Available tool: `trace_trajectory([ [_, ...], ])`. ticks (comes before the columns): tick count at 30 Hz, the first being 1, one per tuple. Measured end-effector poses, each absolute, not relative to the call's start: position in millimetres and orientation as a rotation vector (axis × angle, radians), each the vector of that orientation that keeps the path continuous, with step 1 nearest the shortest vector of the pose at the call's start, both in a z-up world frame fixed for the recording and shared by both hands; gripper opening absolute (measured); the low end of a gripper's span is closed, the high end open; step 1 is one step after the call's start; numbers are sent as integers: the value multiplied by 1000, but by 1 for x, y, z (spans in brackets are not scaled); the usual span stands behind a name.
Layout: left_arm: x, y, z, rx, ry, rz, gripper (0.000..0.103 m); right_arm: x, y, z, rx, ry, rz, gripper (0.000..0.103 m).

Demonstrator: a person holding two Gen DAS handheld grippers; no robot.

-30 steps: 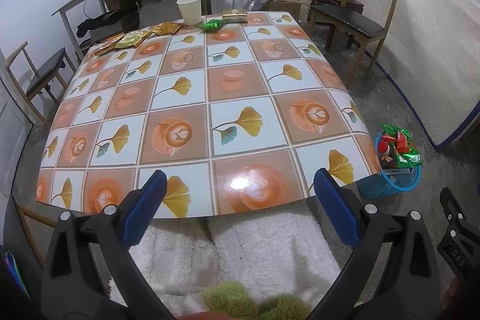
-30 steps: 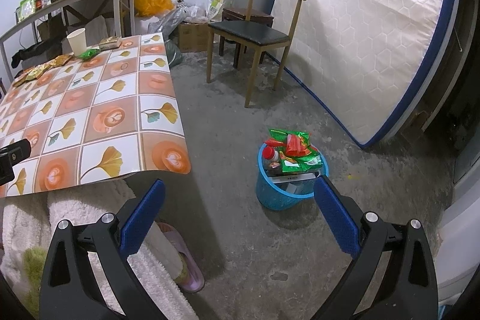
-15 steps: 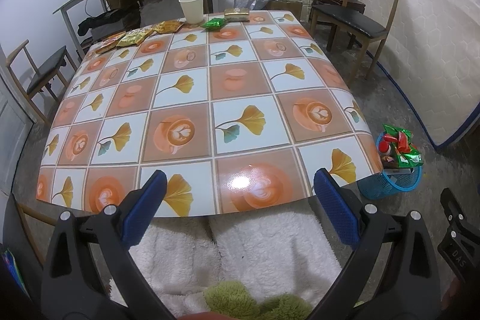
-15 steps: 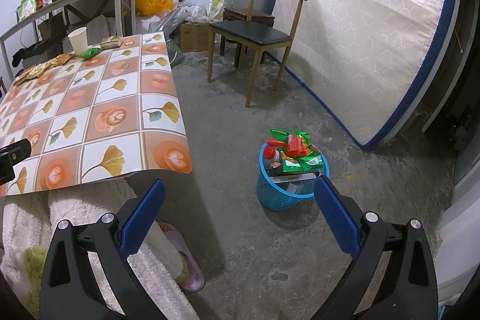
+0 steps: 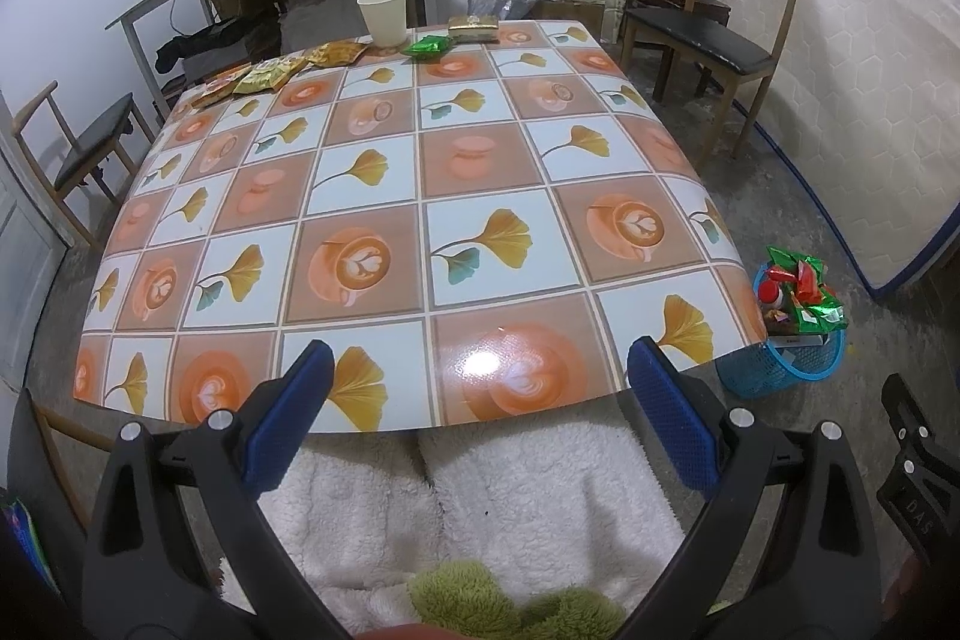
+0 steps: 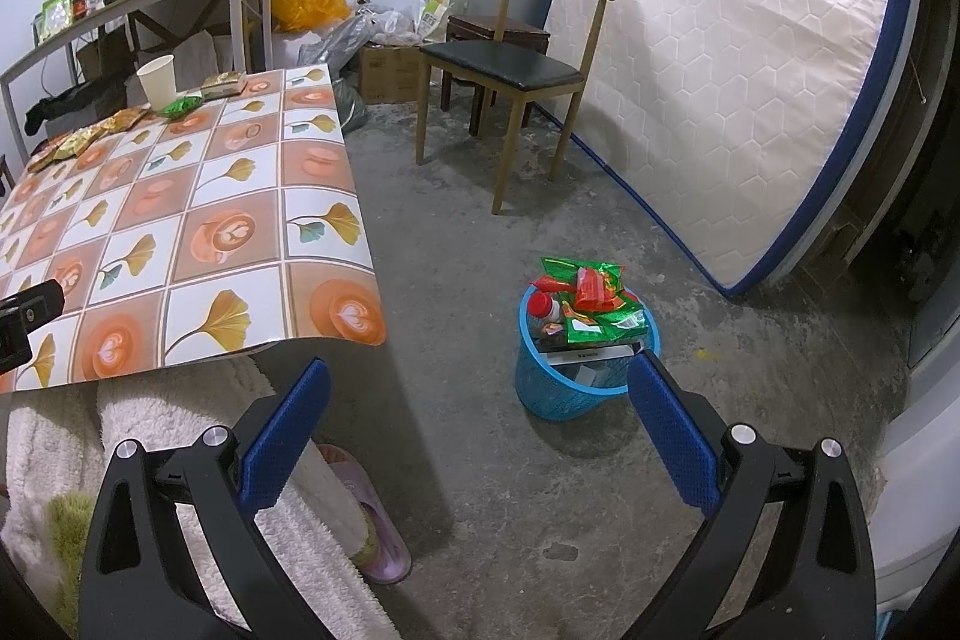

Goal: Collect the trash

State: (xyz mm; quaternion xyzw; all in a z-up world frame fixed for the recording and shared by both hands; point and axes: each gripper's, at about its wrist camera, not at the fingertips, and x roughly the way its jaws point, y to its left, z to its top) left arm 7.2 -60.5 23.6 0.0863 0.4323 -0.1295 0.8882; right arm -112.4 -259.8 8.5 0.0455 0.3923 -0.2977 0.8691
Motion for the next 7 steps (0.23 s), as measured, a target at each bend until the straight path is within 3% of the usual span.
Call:
trace_trajectory([
  [7, 5, -60, 23, 179, 897, -271, 94, -113, -260, 9, 95, 822, -623, 96],
])
